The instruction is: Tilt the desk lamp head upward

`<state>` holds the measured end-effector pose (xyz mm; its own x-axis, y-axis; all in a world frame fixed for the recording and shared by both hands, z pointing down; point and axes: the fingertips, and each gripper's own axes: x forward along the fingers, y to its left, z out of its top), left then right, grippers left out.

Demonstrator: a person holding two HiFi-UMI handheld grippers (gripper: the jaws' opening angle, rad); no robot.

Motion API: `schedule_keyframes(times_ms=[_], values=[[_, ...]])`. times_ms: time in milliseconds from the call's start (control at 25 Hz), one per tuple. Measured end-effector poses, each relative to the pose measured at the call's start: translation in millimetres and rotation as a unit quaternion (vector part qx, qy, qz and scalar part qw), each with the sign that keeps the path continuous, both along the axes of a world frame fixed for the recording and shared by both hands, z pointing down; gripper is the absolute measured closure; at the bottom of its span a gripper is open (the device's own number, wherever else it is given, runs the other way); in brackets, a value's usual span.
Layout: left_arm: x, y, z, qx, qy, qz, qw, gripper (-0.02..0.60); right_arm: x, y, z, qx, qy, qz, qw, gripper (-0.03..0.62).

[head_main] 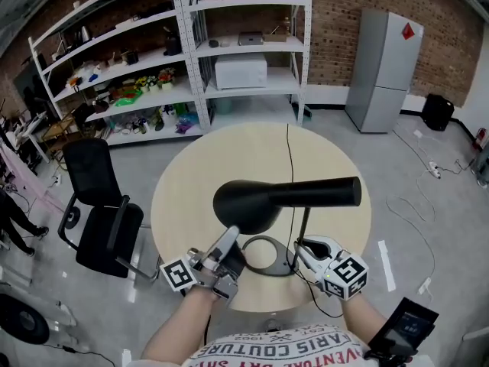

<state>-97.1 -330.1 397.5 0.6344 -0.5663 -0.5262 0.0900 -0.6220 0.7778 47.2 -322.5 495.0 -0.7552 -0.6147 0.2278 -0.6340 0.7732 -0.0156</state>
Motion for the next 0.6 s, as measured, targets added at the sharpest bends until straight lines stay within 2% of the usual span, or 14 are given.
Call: schedule_keyframes(times_ms=[200, 600], values=[[-8.7, -10.0, -16.7, 0.020, -0.007, -0.015, 0.9997, 0.532, 1.4, -4.2, -1.4, 0.001, -0.003, -0.006, 1.000, 0.548], [-18.1, -18.7, -24.9, 0.046, -0.045, -0.029, 0.9975, 0.532, 2.5, -8.3, 8.8, 0.003, 0.000, 0.001, 1.000, 0.548]])
